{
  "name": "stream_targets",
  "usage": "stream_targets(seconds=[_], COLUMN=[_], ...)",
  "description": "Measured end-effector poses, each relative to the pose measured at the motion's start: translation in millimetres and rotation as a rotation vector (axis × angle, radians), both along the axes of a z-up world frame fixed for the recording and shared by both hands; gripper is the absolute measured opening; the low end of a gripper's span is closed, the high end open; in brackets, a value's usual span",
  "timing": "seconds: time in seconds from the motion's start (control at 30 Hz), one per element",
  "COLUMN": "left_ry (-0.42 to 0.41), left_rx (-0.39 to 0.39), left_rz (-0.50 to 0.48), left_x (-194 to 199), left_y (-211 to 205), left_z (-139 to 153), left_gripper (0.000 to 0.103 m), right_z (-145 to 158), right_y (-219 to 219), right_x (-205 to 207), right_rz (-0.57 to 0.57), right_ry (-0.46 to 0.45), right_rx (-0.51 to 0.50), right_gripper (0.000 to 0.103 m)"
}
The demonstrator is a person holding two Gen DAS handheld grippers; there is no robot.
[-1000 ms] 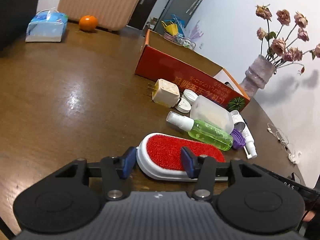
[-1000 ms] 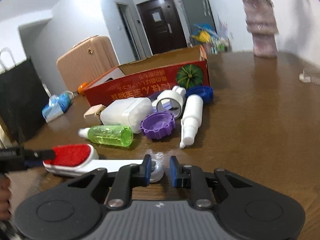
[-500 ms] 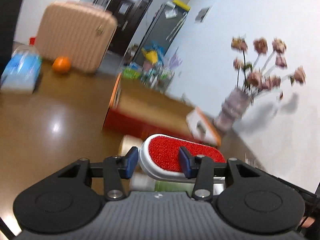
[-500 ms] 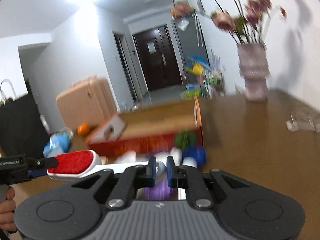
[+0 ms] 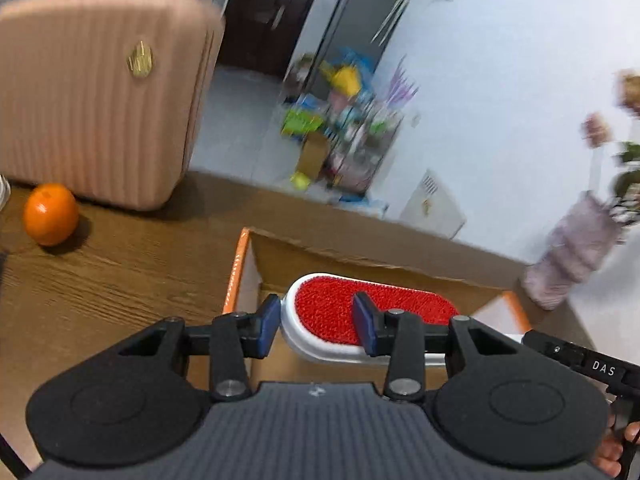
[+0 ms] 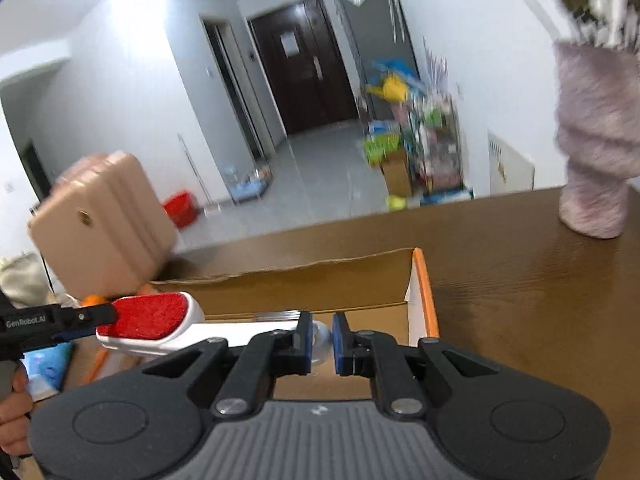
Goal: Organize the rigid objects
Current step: 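Carry the lint roller into the orange box and open the left gripper, then grasp the green spray bottle with the left gripper while the right gripper grasps the purple cap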
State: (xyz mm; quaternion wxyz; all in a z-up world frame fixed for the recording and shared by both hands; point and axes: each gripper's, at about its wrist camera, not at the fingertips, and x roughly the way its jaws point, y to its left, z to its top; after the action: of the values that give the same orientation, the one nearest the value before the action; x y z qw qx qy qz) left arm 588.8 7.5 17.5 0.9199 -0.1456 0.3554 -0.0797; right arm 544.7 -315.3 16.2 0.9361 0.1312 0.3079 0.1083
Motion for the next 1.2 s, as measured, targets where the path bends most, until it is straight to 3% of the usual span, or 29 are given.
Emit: stream_targets(seconds=[0.1,0.23,0.33,0.5,0.6,0.7,0.77,0.87,0.93,1.07,1.2], left_ry=[0.101,0.074,0.034,-0.035,-0.08,-0.139,-0.177,-0.26,-0.324,-0.415,-0.52], left_rx=[-0.019,0.074,0.119,0.197,0.243,0.285,0.302,0.306,0.308,0.338,0.371], left_rz=[0.044,0.051,0.011,-0.009,-0.019,-0.041,-0.045,-0.042,-0.035,-0.02,0.011], left_x=[38.9,51.4,39.6,-7.8,-51.4,-106.3,-145.7,-216.1,-263.9,-349.1,-425.3], left_y=[4.6,-2.8,-6.6,-4.5,1.2,6.7,10.1,15.4,13.2,7.8,2.5], left_z=[-19.1,-16.8,-3.6,31.9,58.1,85.9,101.5,115.4,114.8,95.5,66.4], left_gripper=[0.038,0.041,0.045,0.058,0.067,0.076,0.081,0.093,0.102,0.103,0.103], right_z=[-18.6,-29.8,-20.1,15.2,47.3,80.9,101.4,115.6,115.7,107.0,87.5], right_y=[6.9,23.2,31.5,28.8,23.5,16.4,8.8,-1.0,-3.5,-2.3,11.3], right_x=[48.8,87.6,88.8,54.7,11.8,-34.9,-71.6,-129.8,-173.9,-261.0,-337.7], right_rz=[0.008,0.005,0.033,0.077,0.1,0.117,0.131,0.15,0.153,0.142,0.1], right_ry=[0.075,0.113,0.062,0.006,-0.038,-0.09,-0.127,-0.17,-0.211,-0.317,-0.413], right_rx=[-0.04,-0.14,-0.189,-0.204,-0.239,-0.287,-0.29,-0.264,-0.261,-0.244,-0.272], right_gripper=[0.01,0.015,0.021,0.04,0.043,0.055,0.064,0.068,0.072,0.085,0.088])
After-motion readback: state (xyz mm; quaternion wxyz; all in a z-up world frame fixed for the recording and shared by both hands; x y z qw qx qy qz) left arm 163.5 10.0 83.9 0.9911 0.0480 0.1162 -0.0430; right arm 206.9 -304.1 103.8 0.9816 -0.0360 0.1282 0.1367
